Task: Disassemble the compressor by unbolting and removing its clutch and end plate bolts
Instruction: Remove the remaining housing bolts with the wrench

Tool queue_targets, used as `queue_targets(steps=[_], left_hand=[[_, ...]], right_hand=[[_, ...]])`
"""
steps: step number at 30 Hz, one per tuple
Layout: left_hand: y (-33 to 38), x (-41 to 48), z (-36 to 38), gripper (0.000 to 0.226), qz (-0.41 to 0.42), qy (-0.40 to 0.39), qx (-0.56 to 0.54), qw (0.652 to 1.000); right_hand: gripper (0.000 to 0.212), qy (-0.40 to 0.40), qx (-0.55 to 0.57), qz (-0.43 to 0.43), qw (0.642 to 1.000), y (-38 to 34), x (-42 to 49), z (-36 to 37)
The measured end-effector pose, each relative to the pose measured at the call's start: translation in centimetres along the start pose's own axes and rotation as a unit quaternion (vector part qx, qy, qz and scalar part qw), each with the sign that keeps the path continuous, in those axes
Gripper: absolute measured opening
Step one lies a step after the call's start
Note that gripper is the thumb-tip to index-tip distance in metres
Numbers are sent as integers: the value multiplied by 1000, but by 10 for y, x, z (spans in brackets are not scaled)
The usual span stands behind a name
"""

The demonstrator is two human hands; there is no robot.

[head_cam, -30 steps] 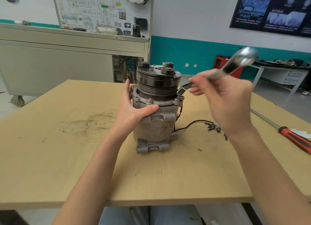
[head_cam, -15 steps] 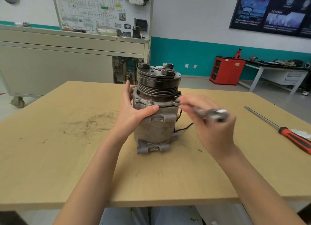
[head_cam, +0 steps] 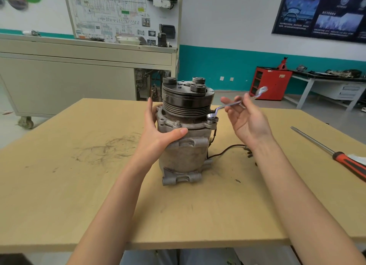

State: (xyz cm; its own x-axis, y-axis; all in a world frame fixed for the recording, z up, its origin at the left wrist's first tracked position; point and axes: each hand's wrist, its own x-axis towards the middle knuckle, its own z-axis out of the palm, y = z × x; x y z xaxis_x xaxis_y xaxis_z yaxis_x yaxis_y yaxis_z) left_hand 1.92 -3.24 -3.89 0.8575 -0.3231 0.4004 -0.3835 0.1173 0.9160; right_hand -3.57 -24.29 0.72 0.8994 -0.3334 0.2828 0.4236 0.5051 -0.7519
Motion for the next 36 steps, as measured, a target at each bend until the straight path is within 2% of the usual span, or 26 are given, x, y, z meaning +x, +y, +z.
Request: queue_targets(steps=[2,5,7,11,12,14,16,18,19,21,23,30,36], left_hand=[[-1,0,-1,136,-1,1,1,1000],[-1,1,-1,134,3,4,3,1000],[-2,1,0,131,5,5,2,1000],[-6,2,-1,131,14,5,-2,1000],[-7,2,-1,133,14,4,0,1000],[-9,2,-3,133,12,0,5,1000],[-7,9,-1,142,6,4,-8,1000],[-5,18,0,169,-41,33,-76,996],[-7,21,0,174,-35,44,-87,995],[-15,20,1,167,6,36,-41,998],[-23,16,-2,159,8,28,-20,999],[-19,17,-2,153,23,28,-14,999],[-16,19,2,162,27,40,-12,999]], right_hand=[[33,28,-124,-118,985,-8,-13,7],[25,31,-306,-304,902,-8,-41,19],[19,-7,-384,-409,828,-2,-55,31],[28,-49,-536,-576,615,10,-62,45],[26,-47,-553,-597,579,13,-63,47],[17,-45,-572,-619,536,20,-64,50],[29,-49,-587,-626,510,27,-66,52],[41,-50,-596,-635,488,33,-67,54],[43,-46,-600,-640,478,35,-68,54],[46,-36,-608,-645,461,37,-68,52],[46,-29,-617,-643,453,39,-67,49],[38,-26,-632,-628,453,45,-71,49],[44,-4,-609,-623,491,49,-74,54]])
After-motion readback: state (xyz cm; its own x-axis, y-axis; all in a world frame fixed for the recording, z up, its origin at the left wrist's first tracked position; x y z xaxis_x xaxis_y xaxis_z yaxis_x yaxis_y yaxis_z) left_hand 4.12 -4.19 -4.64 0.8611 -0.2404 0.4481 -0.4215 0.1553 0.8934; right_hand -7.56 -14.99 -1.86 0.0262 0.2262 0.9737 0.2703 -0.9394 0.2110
